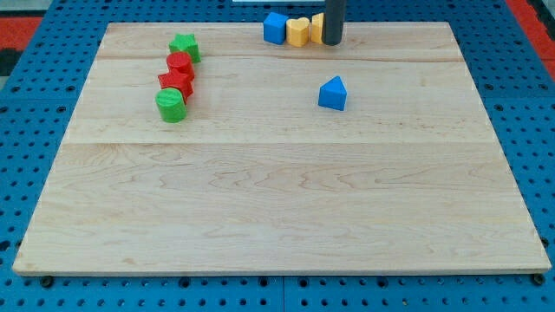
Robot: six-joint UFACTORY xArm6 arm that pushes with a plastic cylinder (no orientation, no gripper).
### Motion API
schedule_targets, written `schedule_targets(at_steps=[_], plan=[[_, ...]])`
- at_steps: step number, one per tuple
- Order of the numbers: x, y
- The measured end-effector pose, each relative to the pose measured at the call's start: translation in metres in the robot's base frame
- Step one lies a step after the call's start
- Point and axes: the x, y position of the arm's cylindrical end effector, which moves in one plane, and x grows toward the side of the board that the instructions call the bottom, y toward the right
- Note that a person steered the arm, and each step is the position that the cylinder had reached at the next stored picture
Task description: Put blue blocks together
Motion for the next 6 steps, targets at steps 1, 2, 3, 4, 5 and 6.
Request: schedule_targets(at_steps=[1,2,3,4,5,6], plan=[[0.028,0.016],[0.063,0.042],[0.106,0.056],[0.152,0.056],[0.172,0.033],[0.165,0.01]])
